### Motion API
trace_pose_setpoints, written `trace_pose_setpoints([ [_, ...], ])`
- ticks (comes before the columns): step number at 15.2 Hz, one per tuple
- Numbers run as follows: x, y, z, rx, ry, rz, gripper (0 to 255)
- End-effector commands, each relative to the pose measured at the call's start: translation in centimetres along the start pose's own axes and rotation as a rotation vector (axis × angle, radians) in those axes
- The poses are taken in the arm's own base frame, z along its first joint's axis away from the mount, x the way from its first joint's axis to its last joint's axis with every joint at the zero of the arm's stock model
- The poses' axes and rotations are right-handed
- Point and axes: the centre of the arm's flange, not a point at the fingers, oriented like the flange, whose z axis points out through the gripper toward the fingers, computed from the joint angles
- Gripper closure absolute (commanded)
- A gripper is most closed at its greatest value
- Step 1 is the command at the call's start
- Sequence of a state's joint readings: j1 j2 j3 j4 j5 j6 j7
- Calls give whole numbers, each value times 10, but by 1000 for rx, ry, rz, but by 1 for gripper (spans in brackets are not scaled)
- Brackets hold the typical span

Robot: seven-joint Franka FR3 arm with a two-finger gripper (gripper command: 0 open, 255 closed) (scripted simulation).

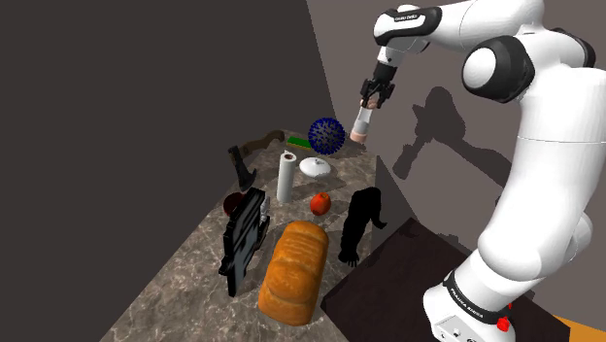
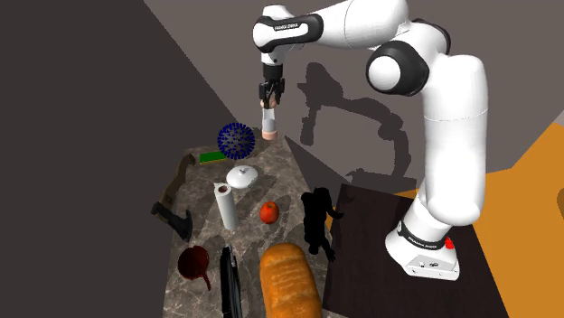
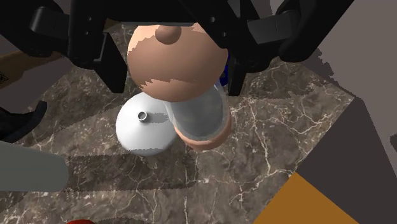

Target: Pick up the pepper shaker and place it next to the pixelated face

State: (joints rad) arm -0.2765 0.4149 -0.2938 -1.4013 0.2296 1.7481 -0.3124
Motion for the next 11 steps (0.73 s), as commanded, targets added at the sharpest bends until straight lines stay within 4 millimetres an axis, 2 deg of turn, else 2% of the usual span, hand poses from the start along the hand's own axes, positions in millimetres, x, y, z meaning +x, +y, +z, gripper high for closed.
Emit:
trace_pose_setpoints([
  [1,-1,-1,-11,0,0,0,255],
  [11,-2,-8,-63,0,0,0,255],
])
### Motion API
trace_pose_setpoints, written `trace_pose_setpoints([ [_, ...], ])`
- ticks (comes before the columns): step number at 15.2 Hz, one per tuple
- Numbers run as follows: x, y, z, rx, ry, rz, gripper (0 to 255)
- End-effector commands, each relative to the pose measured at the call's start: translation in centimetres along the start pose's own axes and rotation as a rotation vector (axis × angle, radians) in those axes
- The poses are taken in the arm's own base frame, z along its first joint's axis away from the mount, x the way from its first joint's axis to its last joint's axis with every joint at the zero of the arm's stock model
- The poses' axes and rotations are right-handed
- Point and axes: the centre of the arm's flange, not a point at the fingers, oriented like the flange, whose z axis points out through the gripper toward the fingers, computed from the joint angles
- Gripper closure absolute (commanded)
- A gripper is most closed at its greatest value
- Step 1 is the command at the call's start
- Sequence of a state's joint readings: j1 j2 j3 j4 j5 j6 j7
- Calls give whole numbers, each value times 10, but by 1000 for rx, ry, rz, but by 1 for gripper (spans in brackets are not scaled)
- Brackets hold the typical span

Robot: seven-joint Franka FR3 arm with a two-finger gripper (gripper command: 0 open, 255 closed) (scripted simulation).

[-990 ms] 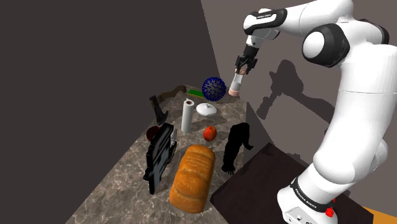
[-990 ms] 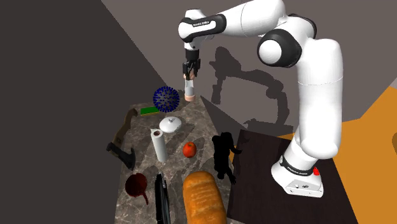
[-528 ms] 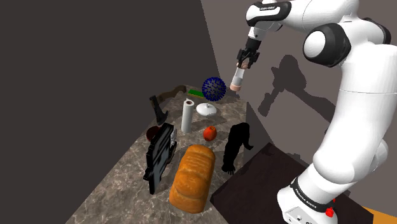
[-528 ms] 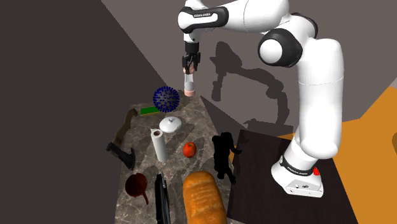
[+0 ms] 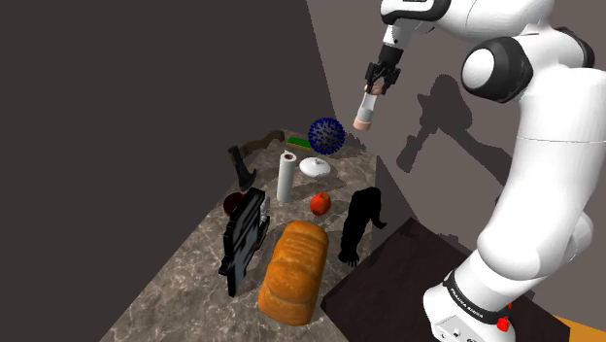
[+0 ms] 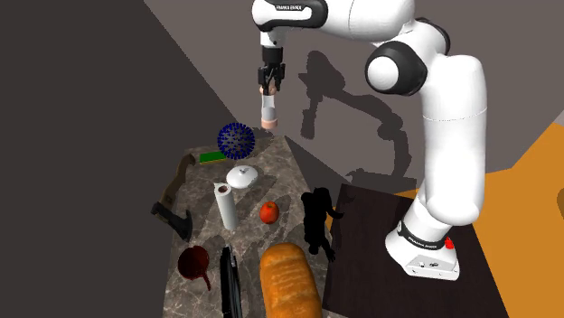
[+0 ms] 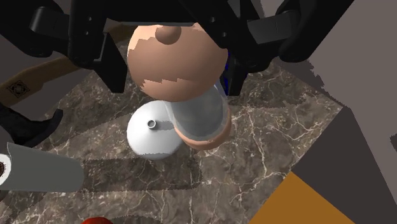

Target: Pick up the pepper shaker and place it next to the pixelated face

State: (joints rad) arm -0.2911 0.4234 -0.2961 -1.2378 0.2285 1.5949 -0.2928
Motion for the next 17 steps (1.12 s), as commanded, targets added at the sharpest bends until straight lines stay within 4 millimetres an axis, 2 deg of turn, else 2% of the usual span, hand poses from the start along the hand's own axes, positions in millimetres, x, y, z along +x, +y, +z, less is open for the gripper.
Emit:
trace_pose_setpoints([
  [1,0,-1,-10,0,0,0,255],
  [17,-2,-11,-94,0,0,0,255],
])
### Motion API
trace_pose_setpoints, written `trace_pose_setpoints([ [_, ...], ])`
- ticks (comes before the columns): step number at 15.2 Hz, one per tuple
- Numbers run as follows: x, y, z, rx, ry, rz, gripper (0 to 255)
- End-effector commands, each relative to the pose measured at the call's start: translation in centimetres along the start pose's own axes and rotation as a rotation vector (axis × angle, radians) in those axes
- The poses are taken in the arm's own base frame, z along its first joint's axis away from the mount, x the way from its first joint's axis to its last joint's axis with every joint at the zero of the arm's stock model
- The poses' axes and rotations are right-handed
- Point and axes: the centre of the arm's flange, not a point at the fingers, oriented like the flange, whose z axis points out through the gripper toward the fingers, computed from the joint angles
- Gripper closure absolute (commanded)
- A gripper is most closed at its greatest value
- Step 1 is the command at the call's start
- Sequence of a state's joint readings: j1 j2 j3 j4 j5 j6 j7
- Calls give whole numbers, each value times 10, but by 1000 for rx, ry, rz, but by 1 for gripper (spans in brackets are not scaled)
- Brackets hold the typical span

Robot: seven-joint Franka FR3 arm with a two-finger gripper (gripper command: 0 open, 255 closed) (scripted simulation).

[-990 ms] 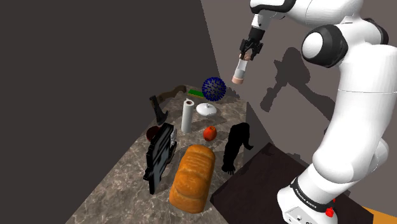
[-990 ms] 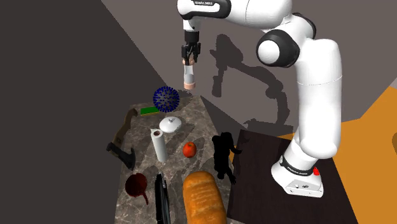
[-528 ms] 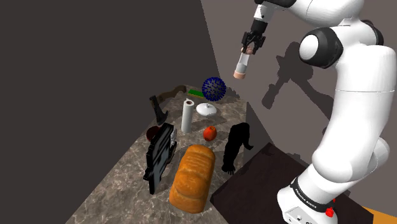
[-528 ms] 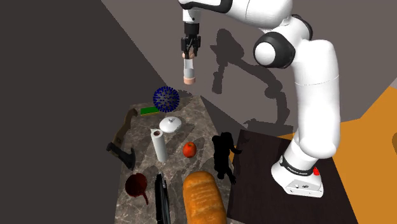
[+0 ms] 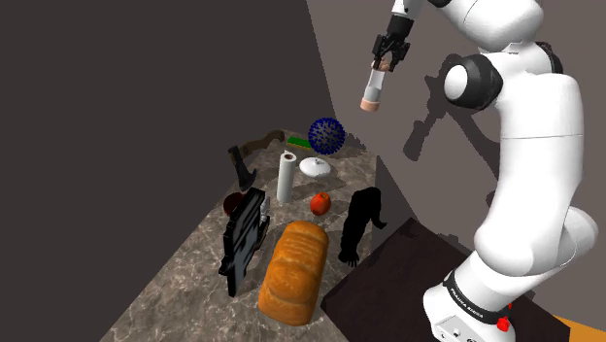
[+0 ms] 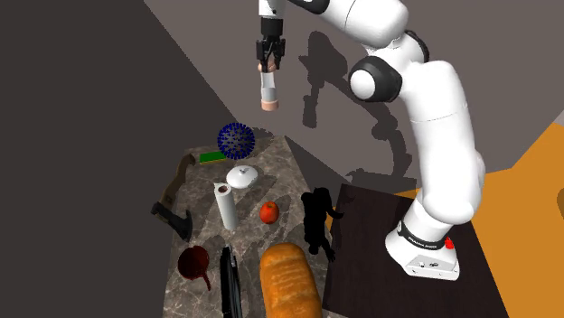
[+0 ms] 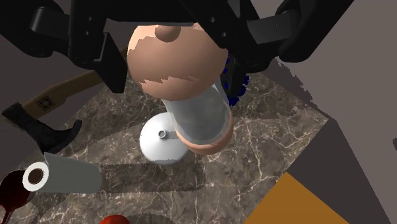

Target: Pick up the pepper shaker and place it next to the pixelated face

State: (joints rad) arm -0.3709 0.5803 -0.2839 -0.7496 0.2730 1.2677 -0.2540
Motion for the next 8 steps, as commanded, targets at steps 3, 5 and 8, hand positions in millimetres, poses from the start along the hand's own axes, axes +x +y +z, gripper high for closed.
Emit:
trace_pose_setpoints([
  [3,-6,-13,-11,0,-1,-1,255],
  [5,-18,-37,-8,0,-1,-1,255],
  [8,-35,-72,-4,0,-1,-1,255],
])
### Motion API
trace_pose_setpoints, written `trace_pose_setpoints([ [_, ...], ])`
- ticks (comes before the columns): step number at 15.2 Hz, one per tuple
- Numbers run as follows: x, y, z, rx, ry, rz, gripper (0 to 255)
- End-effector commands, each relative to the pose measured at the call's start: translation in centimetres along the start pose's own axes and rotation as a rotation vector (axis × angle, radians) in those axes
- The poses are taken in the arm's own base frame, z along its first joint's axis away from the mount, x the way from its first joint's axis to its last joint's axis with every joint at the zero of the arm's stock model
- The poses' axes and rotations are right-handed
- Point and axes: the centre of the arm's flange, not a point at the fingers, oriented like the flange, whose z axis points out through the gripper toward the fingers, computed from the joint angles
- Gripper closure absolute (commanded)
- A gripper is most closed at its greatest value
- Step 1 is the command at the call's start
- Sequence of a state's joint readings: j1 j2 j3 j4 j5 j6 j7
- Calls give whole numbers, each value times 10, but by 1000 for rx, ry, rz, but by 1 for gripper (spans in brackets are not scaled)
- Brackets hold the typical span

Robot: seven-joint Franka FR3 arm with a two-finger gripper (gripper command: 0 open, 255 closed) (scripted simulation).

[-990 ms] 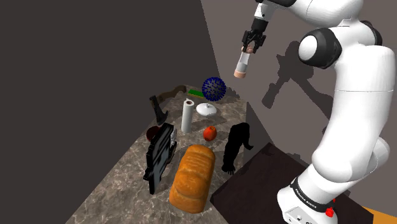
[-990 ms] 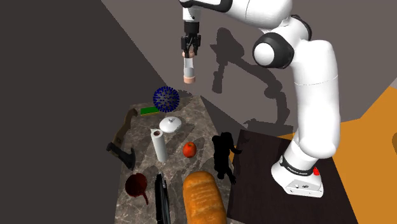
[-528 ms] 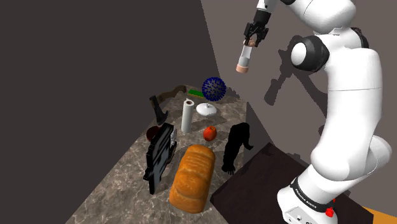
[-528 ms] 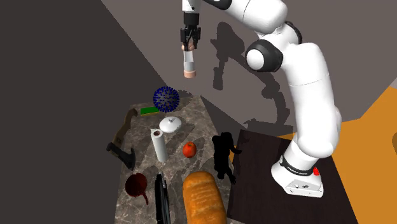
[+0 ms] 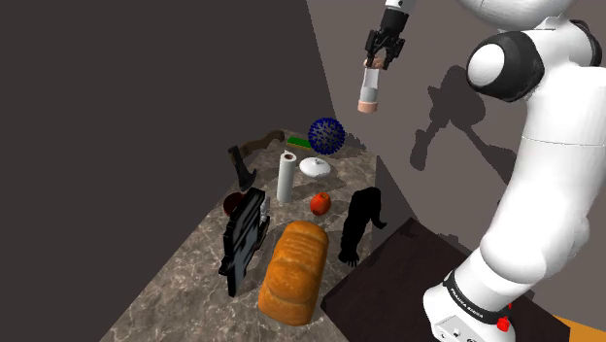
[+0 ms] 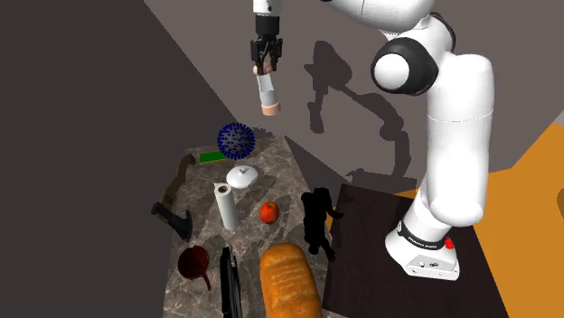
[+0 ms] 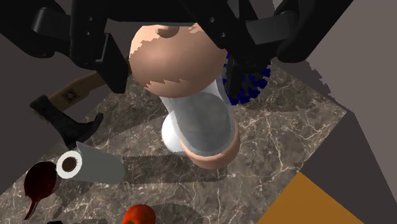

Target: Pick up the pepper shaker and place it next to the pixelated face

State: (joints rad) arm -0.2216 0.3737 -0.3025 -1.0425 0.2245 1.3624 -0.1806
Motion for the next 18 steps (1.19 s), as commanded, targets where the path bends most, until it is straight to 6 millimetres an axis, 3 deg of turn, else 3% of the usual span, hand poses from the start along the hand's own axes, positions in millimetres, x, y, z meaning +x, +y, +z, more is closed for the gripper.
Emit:
trace_pose_setpoints([
  [1,-14,-24,5,0,1,0,255],
  [18,-111,-224,30,0,1,0,255],
])
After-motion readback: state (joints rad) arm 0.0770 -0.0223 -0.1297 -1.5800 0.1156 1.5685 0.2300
